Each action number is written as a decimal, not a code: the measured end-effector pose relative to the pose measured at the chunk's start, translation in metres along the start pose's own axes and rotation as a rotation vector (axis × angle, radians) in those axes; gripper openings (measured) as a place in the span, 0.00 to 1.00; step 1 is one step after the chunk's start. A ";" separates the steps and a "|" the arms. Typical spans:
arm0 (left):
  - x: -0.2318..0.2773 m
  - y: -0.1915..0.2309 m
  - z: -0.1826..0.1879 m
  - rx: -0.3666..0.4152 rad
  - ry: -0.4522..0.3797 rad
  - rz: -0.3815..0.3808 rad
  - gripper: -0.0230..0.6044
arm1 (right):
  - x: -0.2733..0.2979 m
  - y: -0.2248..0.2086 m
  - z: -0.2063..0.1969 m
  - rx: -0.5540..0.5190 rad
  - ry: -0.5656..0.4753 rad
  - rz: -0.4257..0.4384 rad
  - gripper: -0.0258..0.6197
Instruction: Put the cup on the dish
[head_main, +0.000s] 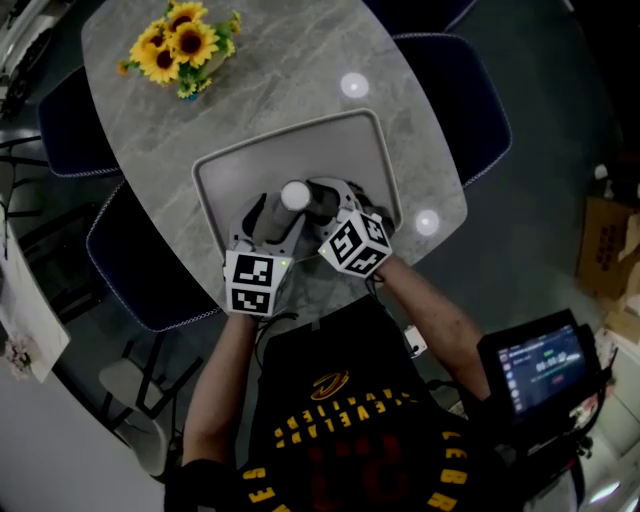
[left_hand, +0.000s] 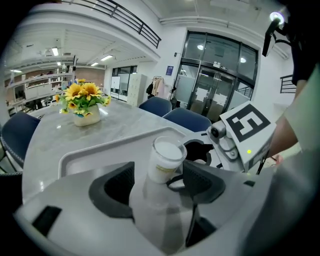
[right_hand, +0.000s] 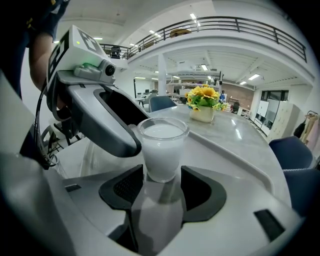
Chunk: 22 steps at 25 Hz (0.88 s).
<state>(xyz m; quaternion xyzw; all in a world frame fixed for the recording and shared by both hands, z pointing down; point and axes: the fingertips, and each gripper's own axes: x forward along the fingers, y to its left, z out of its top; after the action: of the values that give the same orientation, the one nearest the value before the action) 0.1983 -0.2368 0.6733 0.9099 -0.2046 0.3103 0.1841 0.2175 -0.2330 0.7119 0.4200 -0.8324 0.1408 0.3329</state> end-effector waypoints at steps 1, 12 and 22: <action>-0.005 0.001 -0.002 -0.003 -0.003 0.002 0.50 | -0.001 0.001 -0.001 -0.003 0.009 -0.004 0.39; -0.041 0.007 -0.011 -0.051 -0.049 -0.014 0.50 | -0.014 -0.002 -0.013 0.034 0.032 -0.049 0.39; -0.106 -0.033 -0.016 -0.109 -0.138 -0.142 0.35 | -0.054 0.031 0.014 0.356 -0.133 -0.022 0.18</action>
<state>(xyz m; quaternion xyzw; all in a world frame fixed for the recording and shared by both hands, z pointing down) 0.1302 -0.1745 0.6105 0.9299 -0.1684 0.2216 0.2406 0.2103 -0.1887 0.6669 0.4898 -0.8099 0.2540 0.1991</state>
